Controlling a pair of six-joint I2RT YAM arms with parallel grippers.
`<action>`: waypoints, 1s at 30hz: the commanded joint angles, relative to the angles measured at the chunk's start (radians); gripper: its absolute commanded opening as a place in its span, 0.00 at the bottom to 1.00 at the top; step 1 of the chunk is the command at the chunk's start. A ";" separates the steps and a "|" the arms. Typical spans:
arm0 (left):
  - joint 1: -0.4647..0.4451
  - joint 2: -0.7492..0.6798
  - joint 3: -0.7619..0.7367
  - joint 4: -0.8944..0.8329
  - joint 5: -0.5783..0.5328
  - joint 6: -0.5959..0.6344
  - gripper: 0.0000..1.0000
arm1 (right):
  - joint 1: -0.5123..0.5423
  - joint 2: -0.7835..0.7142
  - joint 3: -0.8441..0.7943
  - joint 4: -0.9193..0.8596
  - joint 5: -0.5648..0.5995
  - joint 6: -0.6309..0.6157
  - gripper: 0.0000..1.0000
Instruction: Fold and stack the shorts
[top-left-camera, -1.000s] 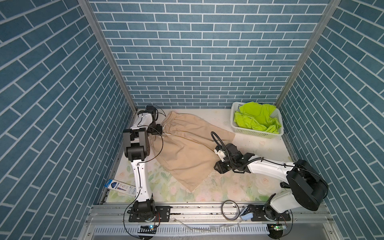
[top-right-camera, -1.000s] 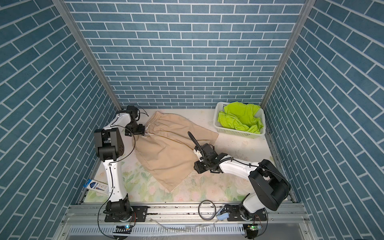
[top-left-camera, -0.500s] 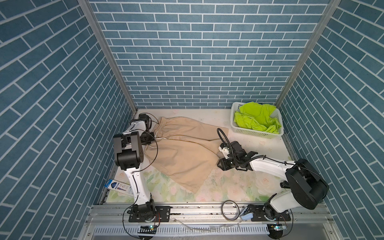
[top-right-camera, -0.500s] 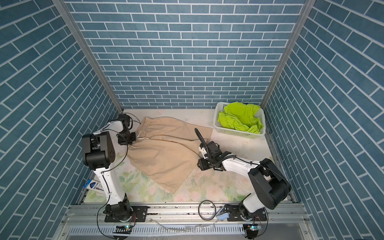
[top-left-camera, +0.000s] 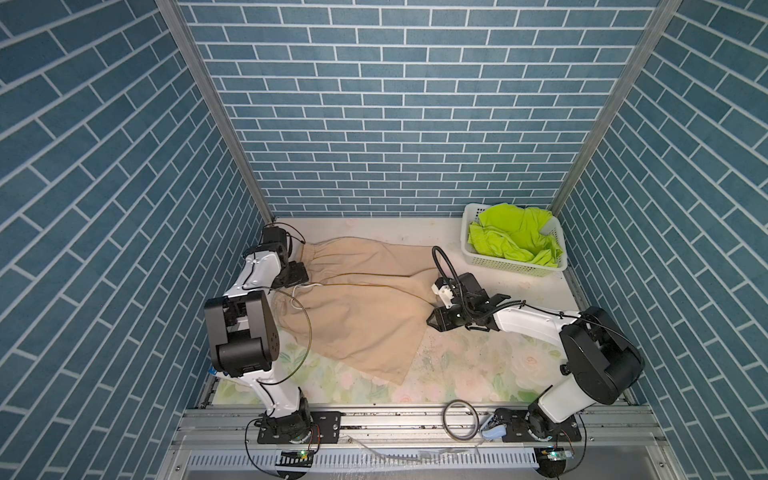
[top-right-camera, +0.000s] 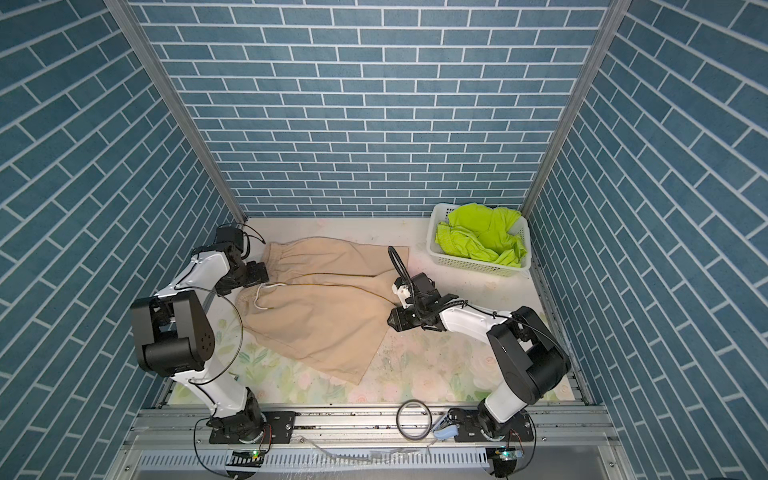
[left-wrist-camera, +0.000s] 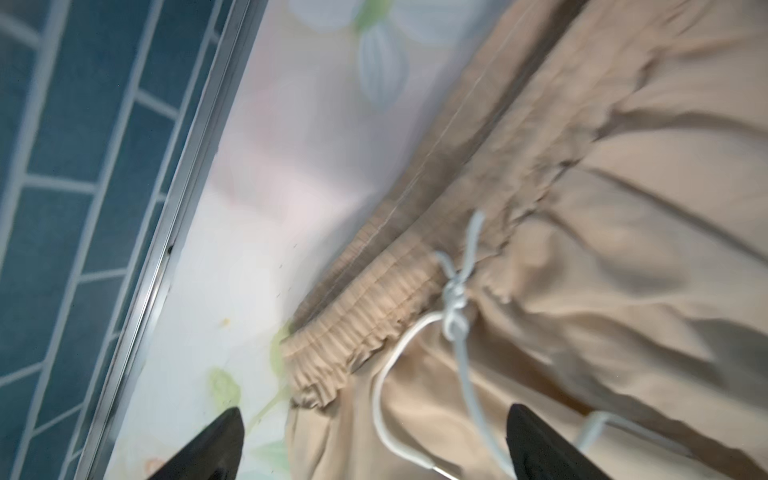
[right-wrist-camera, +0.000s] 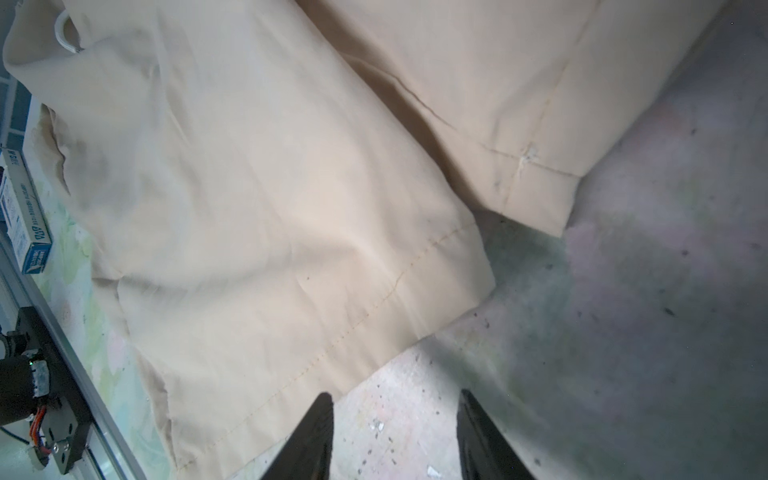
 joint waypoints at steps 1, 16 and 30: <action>-0.061 0.067 0.064 0.061 0.037 0.071 1.00 | -0.005 0.055 0.018 0.061 -0.001 0.042 0.50; -0.097 0.495 0.536 0.081 -0.005 0.192 1.00 | -0.027 0.188 0.116 0.142 0.008 0.106 0.13; -0.091 0.733 0.845 -0.051 0.011 0.212 0.00 | -0.117 0.241 0.248 0.029 0.059 0.041 0.00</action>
